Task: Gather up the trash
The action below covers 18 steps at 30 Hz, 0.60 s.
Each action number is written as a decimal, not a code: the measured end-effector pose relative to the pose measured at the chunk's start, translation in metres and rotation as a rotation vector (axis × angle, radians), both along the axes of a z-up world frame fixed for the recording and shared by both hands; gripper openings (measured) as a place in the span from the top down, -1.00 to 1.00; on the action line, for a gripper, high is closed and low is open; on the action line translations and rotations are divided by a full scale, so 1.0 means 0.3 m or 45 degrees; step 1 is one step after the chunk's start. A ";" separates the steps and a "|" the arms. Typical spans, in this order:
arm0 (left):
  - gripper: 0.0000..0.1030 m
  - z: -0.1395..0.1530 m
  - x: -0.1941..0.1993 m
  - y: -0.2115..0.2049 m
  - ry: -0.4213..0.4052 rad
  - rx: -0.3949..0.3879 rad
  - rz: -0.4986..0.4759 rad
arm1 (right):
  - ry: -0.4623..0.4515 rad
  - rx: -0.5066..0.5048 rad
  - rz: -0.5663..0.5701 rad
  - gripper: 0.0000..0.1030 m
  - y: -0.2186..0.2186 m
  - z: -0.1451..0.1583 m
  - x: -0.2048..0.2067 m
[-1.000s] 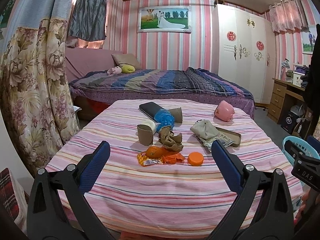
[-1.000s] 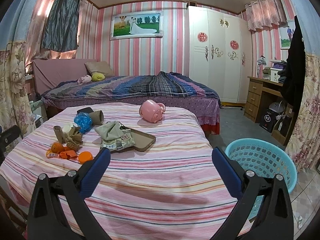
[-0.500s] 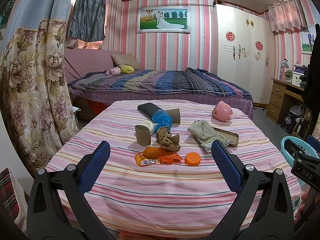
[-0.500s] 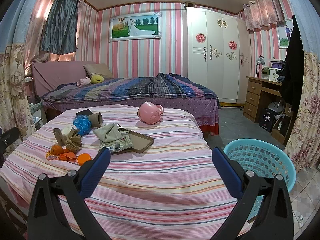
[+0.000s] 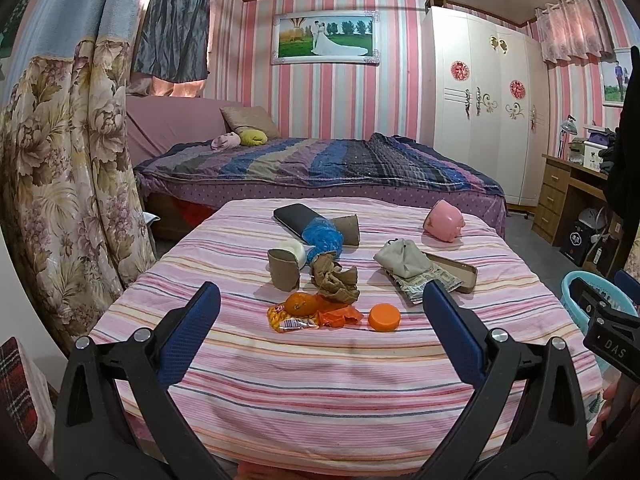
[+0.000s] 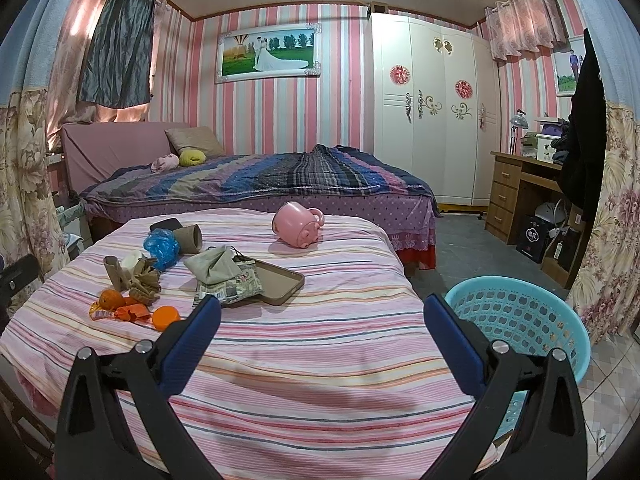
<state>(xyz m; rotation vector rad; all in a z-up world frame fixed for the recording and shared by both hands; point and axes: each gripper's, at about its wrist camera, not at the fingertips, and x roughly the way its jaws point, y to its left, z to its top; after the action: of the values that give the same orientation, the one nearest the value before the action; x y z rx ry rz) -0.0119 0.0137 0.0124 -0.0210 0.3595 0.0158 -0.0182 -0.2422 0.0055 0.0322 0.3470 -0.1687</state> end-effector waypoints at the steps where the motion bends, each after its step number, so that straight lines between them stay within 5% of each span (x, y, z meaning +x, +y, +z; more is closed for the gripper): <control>1: -0.90 0.000 0.000 0.002 0.000 0.000 -0.001 | 0.000 0.000 0.000 -0.92 0.000 0.000 0.000; 18: -0.90 -0.028 0.025 0.027 0.023 -0.025 0.006 | 0.013 -0.015 -0.004 -0.92 -0.006 -0.014 0.005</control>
<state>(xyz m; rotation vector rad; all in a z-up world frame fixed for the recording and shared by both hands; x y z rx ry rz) -0.0042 0.0220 0.0039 -0.0413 0.3775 0.0171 -0.0168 -0.2441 0.0014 0.0205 0.3563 -0.1743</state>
